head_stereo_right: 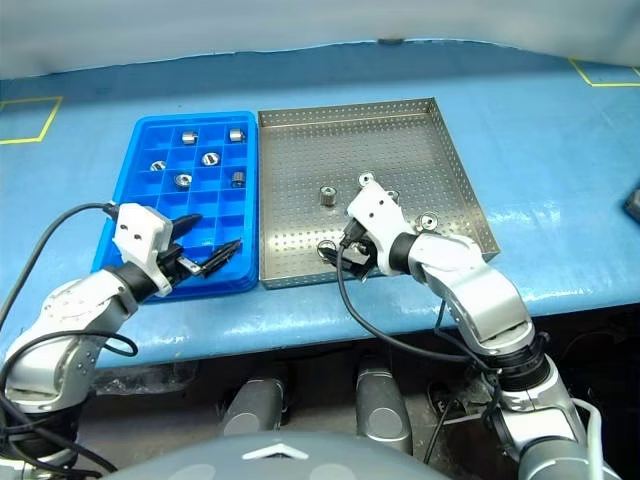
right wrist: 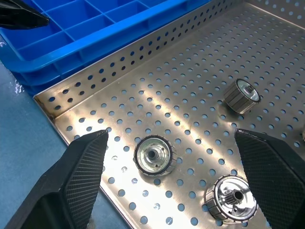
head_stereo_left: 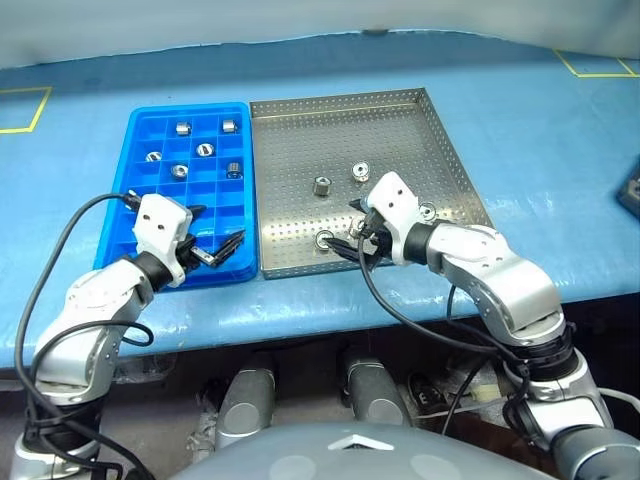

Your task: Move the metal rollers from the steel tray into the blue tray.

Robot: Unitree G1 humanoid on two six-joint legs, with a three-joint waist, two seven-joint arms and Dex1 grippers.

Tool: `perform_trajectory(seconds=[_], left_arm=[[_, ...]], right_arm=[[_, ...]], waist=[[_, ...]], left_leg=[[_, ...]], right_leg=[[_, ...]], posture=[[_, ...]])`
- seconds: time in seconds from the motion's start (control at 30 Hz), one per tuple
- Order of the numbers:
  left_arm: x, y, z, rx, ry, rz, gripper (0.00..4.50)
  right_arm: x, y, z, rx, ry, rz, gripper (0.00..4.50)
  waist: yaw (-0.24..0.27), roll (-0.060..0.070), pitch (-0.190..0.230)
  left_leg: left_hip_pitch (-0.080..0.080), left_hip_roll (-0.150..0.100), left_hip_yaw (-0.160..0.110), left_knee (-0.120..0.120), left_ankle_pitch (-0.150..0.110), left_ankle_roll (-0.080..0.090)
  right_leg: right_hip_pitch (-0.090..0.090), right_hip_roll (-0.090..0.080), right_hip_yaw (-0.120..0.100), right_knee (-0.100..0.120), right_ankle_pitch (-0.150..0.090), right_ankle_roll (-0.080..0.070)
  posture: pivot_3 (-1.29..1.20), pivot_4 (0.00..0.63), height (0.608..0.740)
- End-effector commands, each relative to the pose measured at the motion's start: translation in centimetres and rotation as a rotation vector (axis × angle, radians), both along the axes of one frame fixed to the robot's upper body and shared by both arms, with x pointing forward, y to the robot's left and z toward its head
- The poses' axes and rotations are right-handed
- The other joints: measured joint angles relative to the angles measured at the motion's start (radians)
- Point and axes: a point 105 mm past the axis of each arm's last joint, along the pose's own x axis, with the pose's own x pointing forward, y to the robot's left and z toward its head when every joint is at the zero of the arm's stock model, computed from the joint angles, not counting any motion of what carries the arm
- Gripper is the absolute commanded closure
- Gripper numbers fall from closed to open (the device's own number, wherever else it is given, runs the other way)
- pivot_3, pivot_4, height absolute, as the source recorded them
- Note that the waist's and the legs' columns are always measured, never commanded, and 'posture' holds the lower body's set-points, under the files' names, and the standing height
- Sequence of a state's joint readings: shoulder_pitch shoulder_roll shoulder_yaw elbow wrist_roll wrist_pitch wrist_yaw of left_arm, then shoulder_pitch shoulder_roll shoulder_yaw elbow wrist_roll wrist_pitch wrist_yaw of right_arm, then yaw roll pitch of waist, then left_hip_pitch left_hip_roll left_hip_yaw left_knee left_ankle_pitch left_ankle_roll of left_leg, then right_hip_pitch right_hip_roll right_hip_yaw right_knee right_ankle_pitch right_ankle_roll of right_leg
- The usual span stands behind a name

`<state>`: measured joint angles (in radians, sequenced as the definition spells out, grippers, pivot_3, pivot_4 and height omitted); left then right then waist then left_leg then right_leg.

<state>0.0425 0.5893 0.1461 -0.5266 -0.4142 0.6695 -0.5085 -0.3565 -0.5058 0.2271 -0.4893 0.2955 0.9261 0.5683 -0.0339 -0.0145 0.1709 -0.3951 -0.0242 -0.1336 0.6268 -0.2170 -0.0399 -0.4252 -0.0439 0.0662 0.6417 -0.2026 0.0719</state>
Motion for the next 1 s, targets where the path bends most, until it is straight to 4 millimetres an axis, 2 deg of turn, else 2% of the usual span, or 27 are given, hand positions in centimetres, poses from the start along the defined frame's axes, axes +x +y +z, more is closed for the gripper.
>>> perform_trajectory(seconds=[0.03, 0.43, 0.8, 1.0], left_arm=[[-0.7, -0.9, 1.2, 0.003, -0.028, -0.063, 0.01], [-0.6, -0.9, 0.8, 0.007, -0.012, -0.052, 0.01], [-0.5, -1.0, 0.6, 0.003, -0.002, -0.052, 0.01], [0.4, -1.4, 1.0, 0.005, -0.028, -0.037, 0.01]], right_arm=[[0.2, -0.4, 0.4, -0.003, -0.036, -0.028, 0.02], [1.0, -1.5, 0.2, -0.001, -0.056, -0.138, 0.02], [0.9, -1.5, -0.1, 0.013, -0.048, -0.168, 0.02], [0.9, -1.6, 0.0, 0.017, -0.053, -0.188, 0.02]], waist=[[0.0, 0.0, 0.0], [-0.002, -0.001, 0.0], [-0.002, -0.001, 0.0], [-0.003, -0.001, 0.0]], left_leg=[[0.0, 0.0, 0.0, 0.0, 0.0, 0.0], [0.0, 0.0, 0.0, 0.0, 0.0, 0.0], [0.0, 0.0, 0.0, 0.0, 0.0, 0.0], [0.0, 0.0, 0.0, 0.001, 0.0, 0.0]], right_leg=[[0.0, 0.0, 0.0, 0.0, 0.0, 0.0], [0.0, 0.0, 0.0, 0.0, 0.0, 0.0], [0.0, 0.0, 0.0, 0.0, 0.0, 0.0], [0.0, 0.0, 0.0, 0.0, 0.0, 0.0]], posture=[[0.04, 0.15, 0.74], [0.02, 0.15, 0.74], [0.02, 0.15, 0.74], [0.0, 0.15, 0.74]])
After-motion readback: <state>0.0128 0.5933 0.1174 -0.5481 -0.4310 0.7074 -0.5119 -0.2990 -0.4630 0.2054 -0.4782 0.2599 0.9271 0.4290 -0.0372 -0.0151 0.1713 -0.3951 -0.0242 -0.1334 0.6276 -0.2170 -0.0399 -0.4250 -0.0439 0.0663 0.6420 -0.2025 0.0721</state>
